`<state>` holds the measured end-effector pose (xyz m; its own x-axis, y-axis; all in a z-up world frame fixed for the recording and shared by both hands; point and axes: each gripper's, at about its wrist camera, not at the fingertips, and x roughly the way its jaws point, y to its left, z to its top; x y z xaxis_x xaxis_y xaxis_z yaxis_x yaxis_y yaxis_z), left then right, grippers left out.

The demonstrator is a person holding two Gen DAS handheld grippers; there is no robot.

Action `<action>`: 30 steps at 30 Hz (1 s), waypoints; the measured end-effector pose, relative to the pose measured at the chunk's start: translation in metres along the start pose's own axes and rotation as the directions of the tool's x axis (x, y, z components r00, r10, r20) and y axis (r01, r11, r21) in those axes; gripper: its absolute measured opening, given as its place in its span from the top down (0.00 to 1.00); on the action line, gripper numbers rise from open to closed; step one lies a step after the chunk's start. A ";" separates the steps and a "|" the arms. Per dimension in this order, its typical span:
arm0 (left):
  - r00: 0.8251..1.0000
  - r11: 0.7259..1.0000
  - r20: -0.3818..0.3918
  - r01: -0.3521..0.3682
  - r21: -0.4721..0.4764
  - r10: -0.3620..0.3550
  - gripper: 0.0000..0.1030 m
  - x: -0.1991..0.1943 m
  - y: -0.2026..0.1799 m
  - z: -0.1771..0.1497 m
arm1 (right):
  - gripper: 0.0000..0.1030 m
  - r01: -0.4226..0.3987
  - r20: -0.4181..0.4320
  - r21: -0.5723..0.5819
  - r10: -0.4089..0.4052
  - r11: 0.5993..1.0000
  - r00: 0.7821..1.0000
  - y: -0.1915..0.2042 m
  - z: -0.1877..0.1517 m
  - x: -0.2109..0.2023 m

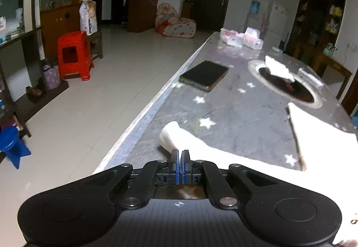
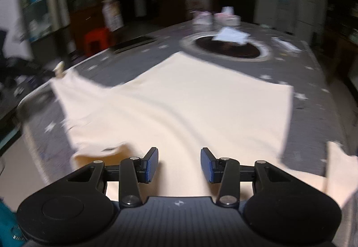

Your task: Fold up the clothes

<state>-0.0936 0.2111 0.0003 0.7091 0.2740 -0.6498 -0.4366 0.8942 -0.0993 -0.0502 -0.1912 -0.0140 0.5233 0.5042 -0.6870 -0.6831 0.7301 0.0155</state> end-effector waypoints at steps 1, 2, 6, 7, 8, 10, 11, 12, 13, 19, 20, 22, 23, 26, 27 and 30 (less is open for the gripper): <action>1.000 1.000 -0.008 -0.009 0.004 0.009 0.97 0.001 0.001 -0.001 | 0.59 -0.016 -0.011 -0.032 0.016 0.999 1.000 0.008 -0.002 0.000; 1.000 1.000 -0.015 -0.020 0.008 0.020 0.97 0.001 0.002 -0.001 | 0.59 -0.032 -0.022 -0.062 0.031 0.998 0.999 0.015 -0.005 0.000; 0.998 0.998 -0.009 -0.059 0.010 0.059 0.95 -0.002 0.006 0.002 | 0.59 -0.071 -0.035 -0.127 0.067 0.989 0.997 0.030 -0.012 -0.010; 0.998 0.998 -0.002 -0.064 0.007 0.064 0.95 -0.005 0.006 0.003 | 0.59 -0.078 -0.034 -0.138 0.074 0.987 0.997 0.032 -0.012 -0.013; 0.998 0.998 0.005 -0.066 0.005 0.066 0.95 -0.006 0.006 0.005 | 0.59 -0.084 -0.032 -0.148 0.080 0.985 0.996 0.034 -0.012 -0.016; 0.999 0.999 0.014 -0.039 0.011 0.039 0.95 -0.011 0.000 0.008 | 0.59 -0.094 -0.025 -0.166 0.091 0.982 0.996 0.038 -0.012 -0.022; 1.000 1.000 0.015 -0.012 0.020 0.012 0.95 -0.013 -0.006 0.009 | 0.59 -0.096 -0.017 -0.170 0.094 0.981 0.995 0.039 -0.010 -0.023; 1.000 0.999 0.016 0.015 0.030 -0.016 0.95 -0.016 -0.011 0.010 | 0.59 -0.100 -0.013 -0.170 0.099 0.980 0.995 0.040 -0.009 -0.022; 0.999 0.998 0.014 0.047 0.044 -0.048 0.95 -0.018 -0.019 0.010 | 0.60 -0.112 -0.014 -0.167 0.111 0.980 0.994 0.041 -0.008 -0.020; 0.957 0.947 -0.058 0.289 0.142 -0.284 0.95 -0.016 -0.087 0.005 | 0.63 -0.212 -0.057 -0.147 0.206 0.966 0.977 0.049 -0.006 -0.001; 0.947 0.934 -0.073 0.320 0.157 -0.312 0.95 -0.014 -0.098 0.003 | 0.63 -0.223 -0.063 -0.148 0.216 0.963 0.974 0.049 -0.006 -0.002; 0.923 0.905 -0.106 0.383 0.186 -0.369 0.95 -0.009 -0.123 -0.001 | 0.63 -0.245 -0.075 -0.151 0.236 0.958 0.969 0.050 -0.008 -0.004; 0.912 0.890 -0.120 0.410 0.200 -0.393 0.95 -0.006 -0.134 -0.004 | 0.63 -0.251 -0.079 -0.149 0.242 0.956 0.967 0.050 -0.009 -0.005; 0.885 0.854 -0.162 0.464 0.235 -0.436 0.94 0.004 -0.163 -0.012 | 0.63 -0.249 -0.074 -0.131 0.241 0.960 0.968 0.045 -0.010 -0.011; 0.878 0.845 -0.177 0.477 0.243 -0.445 0.94 0.007 -0.169 -0.015 | 0.63 -0.241 -0.065 -0.119 0.235 0.963 0.970 0.042 -0.009 -0.014; 0.863 0.825 -0.225 0.500 0.263 -0.451 0.94 0.016 -0.180 -0.027 | 0.62 -0.210 -0.039 -0.086 0.207 0.974 0.978 0.030 -0.008 -0.020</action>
<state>-0.0186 0.0453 -0.0125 0.6845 -0.2468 -0.6860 0.1399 0.9679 -0.2086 -0.0846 -0.1831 -0.0057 0.3500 0.6259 -0.6970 -0.8189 0.5657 0.0967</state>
